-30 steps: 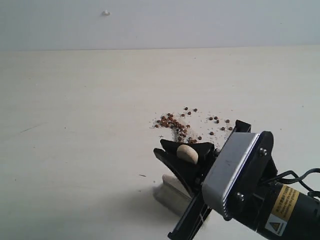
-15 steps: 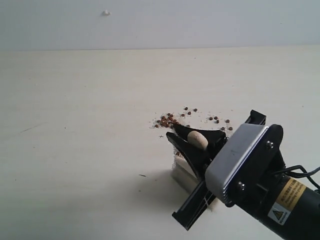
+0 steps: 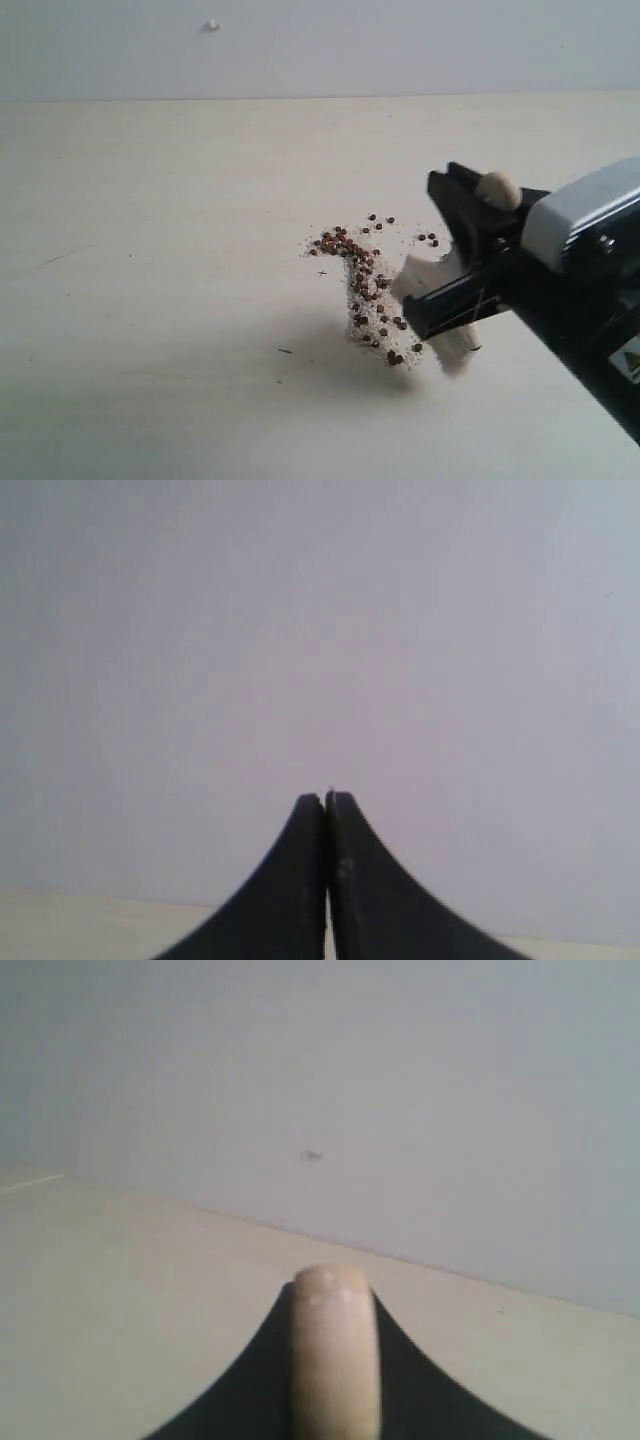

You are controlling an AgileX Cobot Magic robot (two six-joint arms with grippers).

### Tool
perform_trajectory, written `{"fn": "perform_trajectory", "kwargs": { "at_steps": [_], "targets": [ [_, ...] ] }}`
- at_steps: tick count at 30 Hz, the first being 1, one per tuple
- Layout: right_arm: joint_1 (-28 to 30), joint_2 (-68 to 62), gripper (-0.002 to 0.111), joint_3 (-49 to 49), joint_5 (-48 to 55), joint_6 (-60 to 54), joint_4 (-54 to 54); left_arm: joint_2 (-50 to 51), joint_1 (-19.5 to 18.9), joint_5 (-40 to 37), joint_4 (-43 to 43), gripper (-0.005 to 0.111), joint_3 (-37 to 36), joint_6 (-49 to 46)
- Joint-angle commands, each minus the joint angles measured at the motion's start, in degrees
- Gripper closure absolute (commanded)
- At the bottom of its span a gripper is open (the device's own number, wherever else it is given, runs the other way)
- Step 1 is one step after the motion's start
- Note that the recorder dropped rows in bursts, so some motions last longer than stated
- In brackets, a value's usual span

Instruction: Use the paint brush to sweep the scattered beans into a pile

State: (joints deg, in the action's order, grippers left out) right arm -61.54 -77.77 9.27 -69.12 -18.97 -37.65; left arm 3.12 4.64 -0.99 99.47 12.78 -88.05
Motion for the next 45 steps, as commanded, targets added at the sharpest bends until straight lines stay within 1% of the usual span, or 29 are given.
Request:
{"fn": "perform_trajectory", "kwargs": {
  "at_steps": [1, 3, 6, 11, 16, 19, 22, 26, 31, 33, 40, 43, 45],
  "targets": [
    [0.2, 2.2, 0.108, 0.3, -0.8, -6.6, -15.5, 0.0, -0.1, -0.1, 0.5, 0.107, -0.2, -0.2],
    [1.0, 2.2, 0.108, 1.8, -0.8, -11.6, -18.6, 0.0, -0.1, -0.1, 0.5, 0.107, -0.2, -0.2],
    [4.1, 2.2, 0.108, 4.8, -0.8, -16.1, -18.8, 0.0, -0.1, -0.1, 0.5, 0.107, -0.2, -0.2],
    [11.4, 2.0, 0.108, 8.4, -0.8, -23.2, -19.1, 0.0, -0.1, -0.1, 0.5, 0.107, -0.2, -0.2],
    [19.7, -0.2, 0.108, 10.3, -0.8, -23.0, -17.3, 0.0, -0.1, -0.1, 0.5, 0.107, -0.2, -0.2],
    [23.2, -3.1, 0.108, 12.2, 4.2, -22.8, -15.4, 0.0, -0.1, -0.1, 0.5, 0.107, -0.2, -0.2],
    [25.7, -6.4, 0.108, 14.8, 9.5, -19.1, -14.5, 0.0, -0.1, -0.1, 0.5, 0.107, -0.2, -0.2],
    [26.2, -11.3, 0.108, 17.8, 13.4, -13.8, -11.4, 0.0, -0.1, -0.1, 0.5, 0.107, -0.2, -0.2],
    [26.2, -17.7, 0.108, 21.9, 18.3, -13.4, -9.8, 0.0, -0.1, -0.1, 0.5, 0.107, -0.2, -0.2],
    [26.2, -19.9, 0.108, 23.0, 20.0, -11.0, -9.3, 0.0, -0.1, -0.1, 0.5, 0.107, -0.2, -0.2],
    [26.2, -23.0, 0.108, 23.3, 21.0, 7.3, 3.0, 0.0, -0.1, -0.1, 0.5, 0.107, -0.2, -0.2],
    [26.2, -23.0, 0.108, 23.3, 21.4, 11.8, 6.3, 0.0, -0.1, -0.1, 0.5, 0.107, -0.2, -0.2],
    [26.2, -23.0, 0.108, 23.3, 21.9, 12.1, 7.5, 0.0, -0.1, -0.1, 0.5, 0.107, -0.2, -0.2]
  ]
}}
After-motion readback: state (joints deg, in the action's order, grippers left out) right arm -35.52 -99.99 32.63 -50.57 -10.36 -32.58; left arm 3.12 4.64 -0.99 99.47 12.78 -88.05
